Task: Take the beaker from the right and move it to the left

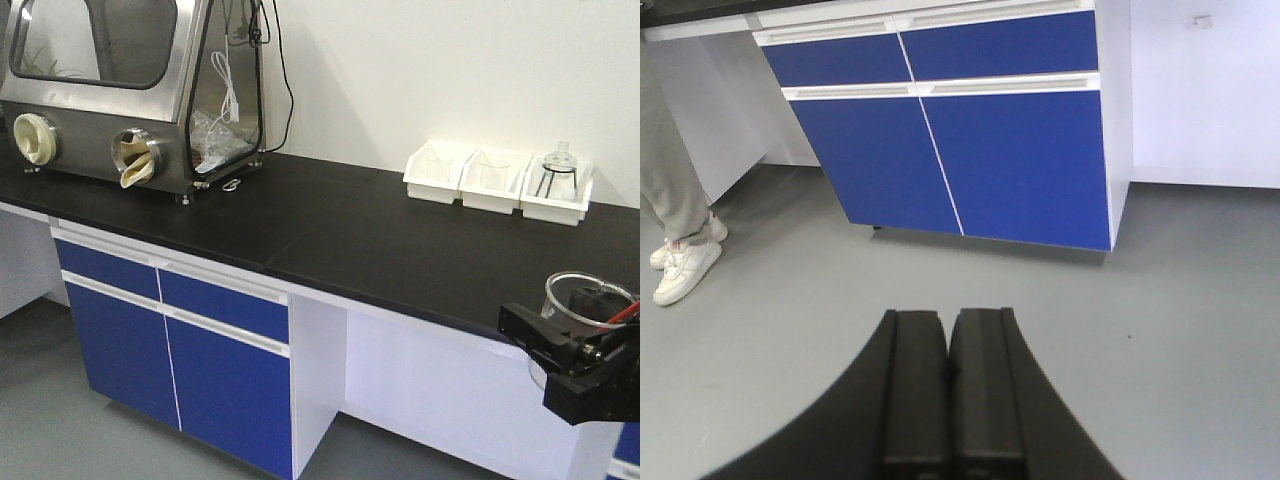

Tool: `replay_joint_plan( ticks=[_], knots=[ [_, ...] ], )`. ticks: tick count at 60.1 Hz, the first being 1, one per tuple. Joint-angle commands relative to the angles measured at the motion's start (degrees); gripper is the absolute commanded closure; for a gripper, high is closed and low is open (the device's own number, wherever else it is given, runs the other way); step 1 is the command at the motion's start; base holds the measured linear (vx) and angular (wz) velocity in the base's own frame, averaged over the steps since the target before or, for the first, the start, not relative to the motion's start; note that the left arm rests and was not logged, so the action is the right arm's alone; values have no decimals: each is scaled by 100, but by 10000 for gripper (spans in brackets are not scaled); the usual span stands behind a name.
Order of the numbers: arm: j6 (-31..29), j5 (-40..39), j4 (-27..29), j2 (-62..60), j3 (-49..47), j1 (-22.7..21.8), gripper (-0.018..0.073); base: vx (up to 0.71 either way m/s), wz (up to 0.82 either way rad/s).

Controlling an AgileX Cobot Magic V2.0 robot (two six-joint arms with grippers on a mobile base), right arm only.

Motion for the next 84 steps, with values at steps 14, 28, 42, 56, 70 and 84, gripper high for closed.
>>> replay_joint_plan(
  ticks=[14,28,42,56,70,84],
  knots=[
    [-10,132,-228,-72,-173,-4,563,45,1],
    [-10,132,-228,-72,-173,-4,563,47,0],
    [-10,132,-228,-72,-173,-4,563,47,-15],
    [-10,132,-228,-72,-173,-4,563,43,-41],
    [-10,132,-228,-72,-173,-4,563,38,-59],
    [-10,132,-228,-72,-173,-4,563,29,-54]
  ],
)
